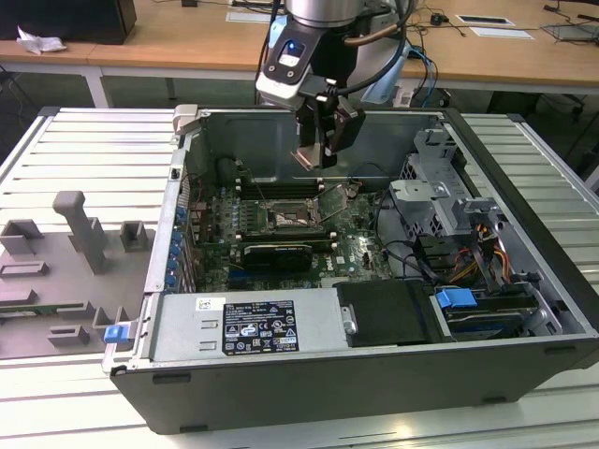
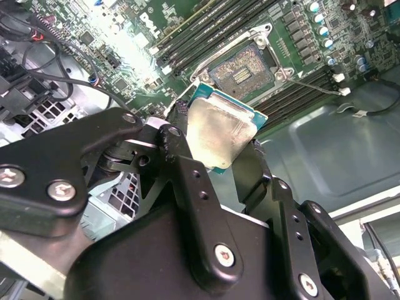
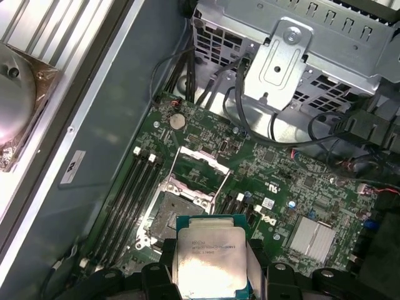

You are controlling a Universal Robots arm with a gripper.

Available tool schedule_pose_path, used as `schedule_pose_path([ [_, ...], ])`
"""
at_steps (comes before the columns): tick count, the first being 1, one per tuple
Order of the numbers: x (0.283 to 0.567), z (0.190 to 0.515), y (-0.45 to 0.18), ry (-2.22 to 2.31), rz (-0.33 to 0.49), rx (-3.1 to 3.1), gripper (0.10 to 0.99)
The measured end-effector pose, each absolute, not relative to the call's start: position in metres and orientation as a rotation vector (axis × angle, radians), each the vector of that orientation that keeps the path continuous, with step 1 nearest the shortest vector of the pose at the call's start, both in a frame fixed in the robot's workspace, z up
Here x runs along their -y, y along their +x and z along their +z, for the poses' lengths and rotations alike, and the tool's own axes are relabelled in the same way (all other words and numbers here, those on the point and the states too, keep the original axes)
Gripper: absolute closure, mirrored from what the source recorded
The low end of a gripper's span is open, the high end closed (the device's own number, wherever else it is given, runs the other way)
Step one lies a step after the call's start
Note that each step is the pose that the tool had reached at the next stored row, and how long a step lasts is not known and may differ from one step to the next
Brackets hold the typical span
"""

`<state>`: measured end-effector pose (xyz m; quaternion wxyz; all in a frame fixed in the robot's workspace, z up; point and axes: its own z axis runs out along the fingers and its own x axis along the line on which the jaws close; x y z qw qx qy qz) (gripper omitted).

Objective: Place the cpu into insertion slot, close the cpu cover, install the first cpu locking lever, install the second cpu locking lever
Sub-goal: 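Place the cpu into insertion slot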

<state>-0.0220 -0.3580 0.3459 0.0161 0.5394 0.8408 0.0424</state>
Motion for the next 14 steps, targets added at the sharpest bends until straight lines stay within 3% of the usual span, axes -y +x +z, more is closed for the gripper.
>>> schedule_pose_path([
  [14,0.358,0.3449,-0.022,1.716,0.131,-2.589,0.557],
])
